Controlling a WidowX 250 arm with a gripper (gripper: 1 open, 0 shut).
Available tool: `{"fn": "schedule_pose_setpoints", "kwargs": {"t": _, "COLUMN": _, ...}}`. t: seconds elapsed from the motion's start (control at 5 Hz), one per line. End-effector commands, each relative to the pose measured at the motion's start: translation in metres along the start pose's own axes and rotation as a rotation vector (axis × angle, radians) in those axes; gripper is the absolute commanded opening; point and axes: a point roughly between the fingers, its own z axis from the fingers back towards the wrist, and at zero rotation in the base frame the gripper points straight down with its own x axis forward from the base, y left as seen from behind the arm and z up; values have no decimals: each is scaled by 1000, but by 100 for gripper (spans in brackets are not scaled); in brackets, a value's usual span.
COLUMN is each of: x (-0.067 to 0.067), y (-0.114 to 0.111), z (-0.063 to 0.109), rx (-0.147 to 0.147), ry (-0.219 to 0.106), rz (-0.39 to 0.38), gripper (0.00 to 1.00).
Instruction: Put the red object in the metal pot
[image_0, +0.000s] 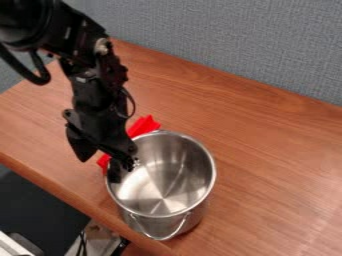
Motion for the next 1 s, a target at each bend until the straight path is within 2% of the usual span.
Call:
{"fn": "schedule_pose_setpoints", "kwargs": {"t": 0.0, "x": 7, "y": 2, "z": 13, "rx": 44, "ry": -15, "rz": 64, "gripper": 100}}
{"fn": "schedule_pose_setpoints", "kwargs": {"t": 0.2, "x": 10, "y": 0, "z": 14, "rx": 73, "ry": 10, "rz": 113, "gripper": 100}}
{"fn": "schedule_pose_setpoints", "kwargs": {"t": 0.6, "x": 27, "y": 0, "z": 12, "rx": 65, "ry": -19, "rz": 69, "gripper": 100}}
{"fn": "schedule_pose_setpoints", "kwargs": {"t": 0.8, "x": 12, "y": 8, "z": 6, "rx": 64, "ry": -41, "rz": 13, "gripper": 100}}
